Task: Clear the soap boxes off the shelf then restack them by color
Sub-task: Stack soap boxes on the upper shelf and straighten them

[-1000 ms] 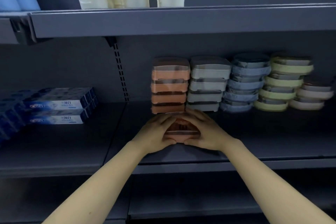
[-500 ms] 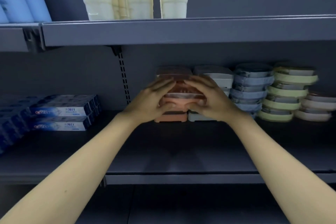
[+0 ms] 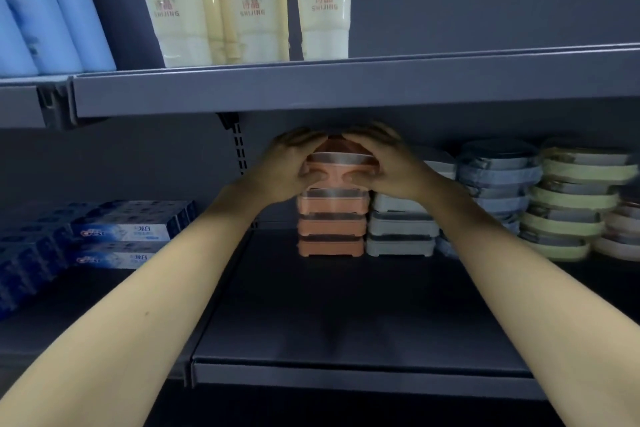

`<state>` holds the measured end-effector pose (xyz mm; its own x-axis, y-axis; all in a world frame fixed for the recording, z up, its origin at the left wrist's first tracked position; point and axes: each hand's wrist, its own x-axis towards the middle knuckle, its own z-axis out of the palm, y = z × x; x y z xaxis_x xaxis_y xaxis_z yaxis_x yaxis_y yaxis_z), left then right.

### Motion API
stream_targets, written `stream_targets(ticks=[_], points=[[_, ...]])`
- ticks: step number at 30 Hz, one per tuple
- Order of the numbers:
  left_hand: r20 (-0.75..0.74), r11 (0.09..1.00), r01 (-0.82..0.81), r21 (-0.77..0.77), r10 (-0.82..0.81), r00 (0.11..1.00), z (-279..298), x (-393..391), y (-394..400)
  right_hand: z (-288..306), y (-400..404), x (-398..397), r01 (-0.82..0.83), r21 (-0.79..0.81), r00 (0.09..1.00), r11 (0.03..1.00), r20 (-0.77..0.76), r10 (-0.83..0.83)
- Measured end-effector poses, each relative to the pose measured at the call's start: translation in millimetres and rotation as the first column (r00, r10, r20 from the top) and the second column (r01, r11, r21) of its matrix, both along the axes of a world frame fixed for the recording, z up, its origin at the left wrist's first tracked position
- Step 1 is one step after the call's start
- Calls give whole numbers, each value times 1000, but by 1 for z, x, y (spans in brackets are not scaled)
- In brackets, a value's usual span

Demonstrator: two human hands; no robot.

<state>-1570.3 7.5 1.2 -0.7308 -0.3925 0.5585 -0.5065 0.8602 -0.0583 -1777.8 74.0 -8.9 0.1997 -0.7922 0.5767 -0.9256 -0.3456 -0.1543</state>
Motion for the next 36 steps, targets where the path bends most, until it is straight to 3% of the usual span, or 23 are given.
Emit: stream_targets(ticks=[3,8,16,21,26,31,36], points=[[16,987,-133,-88,135,991,-3,-8,0,-4,-4,4,59,-124,997,991,-46,-65],[-65,982,-154,-113,147,987,-11,-27,5,-15,-10,7,81,-260,991,962,-82,-106],[-20,950,-310,-38,309,951,-15,-40,-8,-5,-23,11,214,-77,966,974,-133,-223],[77,922,-385,34,381,921,-8,-45,-2,2,-25,13,358,-93,888,929,-272,-370],[161,897,-441,6,434,886,-1,-38,6,0,-19,18,427,-91,847,900,-308,-433],[46,901,-432,36,430,902,-25,-23,21,-11,7,14,453,-47,859,890,-243,-450],[25,850,-474,229,481,876,-74,1,28,-42,35,-1,455,-38,869,890,-197,-453]])
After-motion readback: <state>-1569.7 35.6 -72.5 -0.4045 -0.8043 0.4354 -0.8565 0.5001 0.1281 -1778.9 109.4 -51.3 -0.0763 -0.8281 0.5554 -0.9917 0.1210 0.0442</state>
